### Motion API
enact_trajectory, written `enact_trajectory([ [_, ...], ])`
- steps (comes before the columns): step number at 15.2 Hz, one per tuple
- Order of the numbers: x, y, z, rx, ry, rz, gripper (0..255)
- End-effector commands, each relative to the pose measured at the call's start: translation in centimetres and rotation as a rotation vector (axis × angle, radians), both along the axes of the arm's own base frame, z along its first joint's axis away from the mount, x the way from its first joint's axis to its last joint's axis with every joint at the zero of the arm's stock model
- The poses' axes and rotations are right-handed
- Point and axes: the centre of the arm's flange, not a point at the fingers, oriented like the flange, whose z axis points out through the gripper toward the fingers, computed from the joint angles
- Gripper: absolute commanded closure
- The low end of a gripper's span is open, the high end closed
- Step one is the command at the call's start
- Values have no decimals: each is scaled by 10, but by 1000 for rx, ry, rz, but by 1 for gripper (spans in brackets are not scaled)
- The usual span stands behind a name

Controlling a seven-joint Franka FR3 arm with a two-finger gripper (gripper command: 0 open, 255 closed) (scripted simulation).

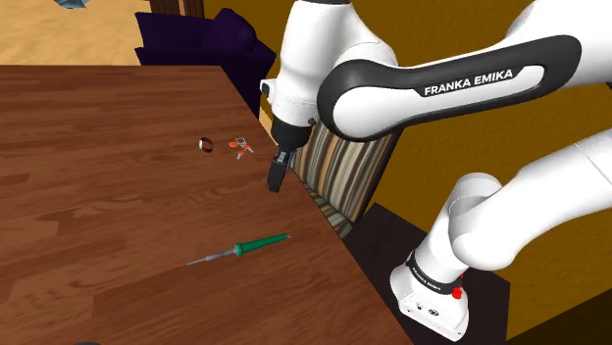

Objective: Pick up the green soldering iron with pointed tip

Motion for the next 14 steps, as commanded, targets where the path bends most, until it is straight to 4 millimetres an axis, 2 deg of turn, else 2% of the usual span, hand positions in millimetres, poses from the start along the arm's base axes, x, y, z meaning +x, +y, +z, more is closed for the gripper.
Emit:
enact_trajectory([
  [1,-1,20,-18,-4,1,36,0],
  [11,0,125,-99,-30,7,209,0],
  [12,-1,133,-105,-32,7,222,0],
  [14,-1,133,-116,-32,7,222,0],
])
